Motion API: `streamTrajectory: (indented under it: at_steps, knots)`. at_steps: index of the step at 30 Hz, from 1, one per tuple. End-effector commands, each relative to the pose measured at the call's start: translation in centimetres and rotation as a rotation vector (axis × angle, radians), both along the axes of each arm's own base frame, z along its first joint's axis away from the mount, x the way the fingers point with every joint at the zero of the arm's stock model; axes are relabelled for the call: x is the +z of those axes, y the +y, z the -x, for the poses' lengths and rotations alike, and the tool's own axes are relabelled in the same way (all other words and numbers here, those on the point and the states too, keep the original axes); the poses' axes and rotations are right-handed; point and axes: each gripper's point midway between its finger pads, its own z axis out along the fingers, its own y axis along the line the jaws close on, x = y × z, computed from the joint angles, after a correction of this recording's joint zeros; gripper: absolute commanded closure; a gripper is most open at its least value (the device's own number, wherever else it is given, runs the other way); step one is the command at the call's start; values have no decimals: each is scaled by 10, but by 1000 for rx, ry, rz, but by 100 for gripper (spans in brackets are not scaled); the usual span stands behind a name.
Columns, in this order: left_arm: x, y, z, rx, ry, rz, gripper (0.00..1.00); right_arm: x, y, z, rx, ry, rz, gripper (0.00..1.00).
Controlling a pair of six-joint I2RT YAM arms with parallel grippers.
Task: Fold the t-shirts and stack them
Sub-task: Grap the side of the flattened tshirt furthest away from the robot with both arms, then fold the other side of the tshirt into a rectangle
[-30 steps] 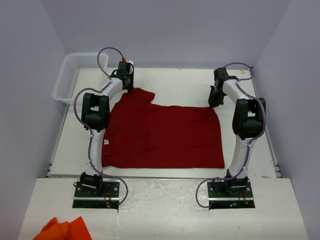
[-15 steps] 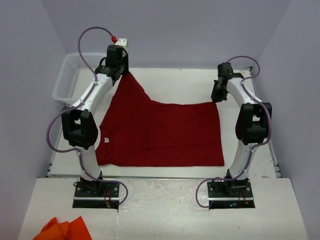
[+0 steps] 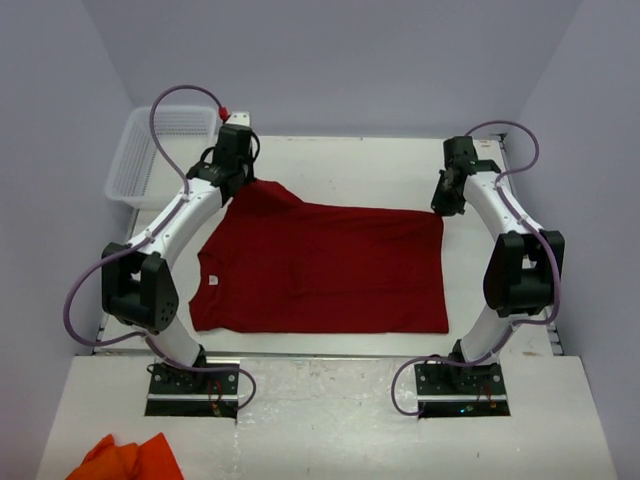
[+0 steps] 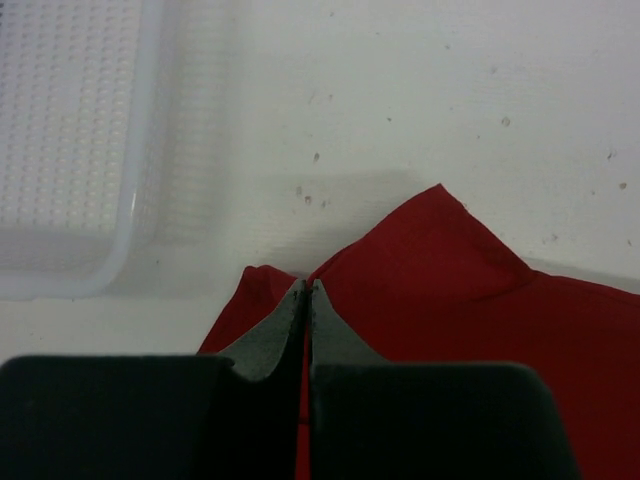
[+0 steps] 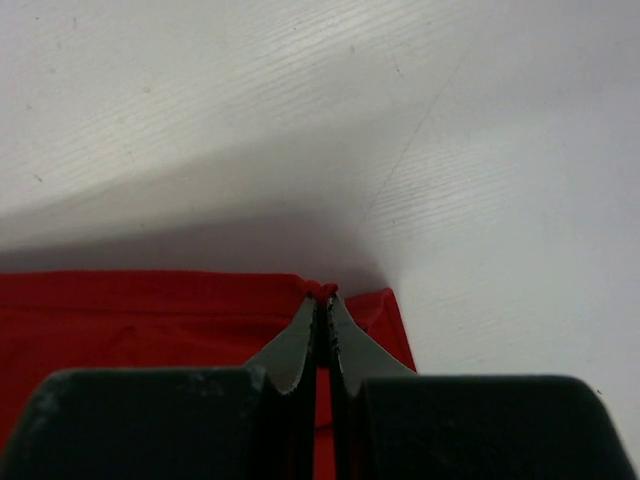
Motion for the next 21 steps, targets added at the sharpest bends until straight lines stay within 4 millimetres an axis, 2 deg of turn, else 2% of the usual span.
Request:
streamTrajectory:
  at_steps: [1, 3, 4, 8, 21]
  knots:
    - [30, 22, 13, 112, -72, 1, 100, 4, -11, 0, -52, -22, 40, 100]
    - [30, 28, 22, 149, -72, 8, 100, 4, -9, 1, -54, -24, 26, 100]
    - [38, 31, 28, 173, -92, 21, 100, 2, -8, 3, -54, -20, 22, 100]
    - [35, 35, 46, 191, -87, 37, 100, 1, -5, 7, -42, -19, 10, 100]
    - [39, 45, 66, 223, -105, 39, 100, -3, -9, 14, -69, -12, 18, 100]
